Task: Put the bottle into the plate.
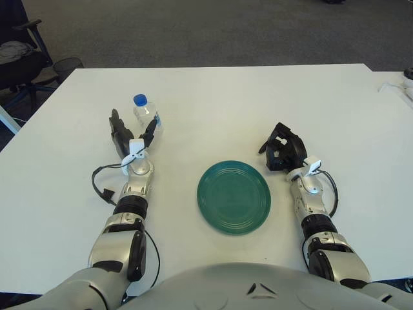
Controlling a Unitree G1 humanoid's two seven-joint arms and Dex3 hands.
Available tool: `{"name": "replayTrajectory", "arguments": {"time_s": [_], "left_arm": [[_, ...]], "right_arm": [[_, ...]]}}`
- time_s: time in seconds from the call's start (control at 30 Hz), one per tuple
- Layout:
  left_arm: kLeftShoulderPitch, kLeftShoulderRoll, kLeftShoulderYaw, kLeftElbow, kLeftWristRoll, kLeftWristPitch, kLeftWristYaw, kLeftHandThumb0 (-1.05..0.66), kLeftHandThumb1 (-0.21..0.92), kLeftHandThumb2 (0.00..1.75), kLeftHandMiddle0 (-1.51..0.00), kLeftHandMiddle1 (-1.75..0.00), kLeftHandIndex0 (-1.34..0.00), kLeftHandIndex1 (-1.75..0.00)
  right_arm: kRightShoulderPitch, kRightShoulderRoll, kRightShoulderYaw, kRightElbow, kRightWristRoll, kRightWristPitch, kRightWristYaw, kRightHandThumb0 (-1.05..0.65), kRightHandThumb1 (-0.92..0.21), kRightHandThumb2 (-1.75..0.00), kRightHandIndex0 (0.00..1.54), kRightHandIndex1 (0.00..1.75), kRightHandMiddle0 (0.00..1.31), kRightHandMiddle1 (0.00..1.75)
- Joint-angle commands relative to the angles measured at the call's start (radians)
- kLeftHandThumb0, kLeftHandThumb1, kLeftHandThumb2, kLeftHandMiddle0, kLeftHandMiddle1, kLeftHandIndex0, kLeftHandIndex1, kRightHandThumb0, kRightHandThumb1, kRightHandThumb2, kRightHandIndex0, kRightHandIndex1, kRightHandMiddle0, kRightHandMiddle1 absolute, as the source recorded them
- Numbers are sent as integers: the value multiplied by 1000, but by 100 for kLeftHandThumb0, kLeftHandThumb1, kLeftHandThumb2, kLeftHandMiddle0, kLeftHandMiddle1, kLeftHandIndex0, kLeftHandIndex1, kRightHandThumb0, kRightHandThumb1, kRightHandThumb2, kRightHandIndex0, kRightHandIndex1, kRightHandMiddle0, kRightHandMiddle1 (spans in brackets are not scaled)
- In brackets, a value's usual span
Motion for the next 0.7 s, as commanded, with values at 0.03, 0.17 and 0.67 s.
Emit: {"name": "replayTrajectory", "arguments": {"time_s": [0.03, 0.17, 0.67], "left_arm": [[-27, 16, -5, 28, 20, -9, 40, -105, 86, 8, 0, -26, 0, -29], [-39, 22, -7, 55, 23, -20, 58, -105, 86, 7, 0, -30, 0, -31], [-78, 40, -15, 135, 14, -46, 64, -105, 86, 7, 0, -32, 0, -31]], "right_arm": [[153, 45, 6, 112, 16, 122, -3, 0, -13, -139, 90, 128, 61, 175], [155, 44, 10, 104, 18, 130, -3, 0, -13, -138, 90, 127, 61, 175], [159, 48, 14, 84, 20, 150, -15, 0, -12, -140, 90, 129, 63, 175]]}}
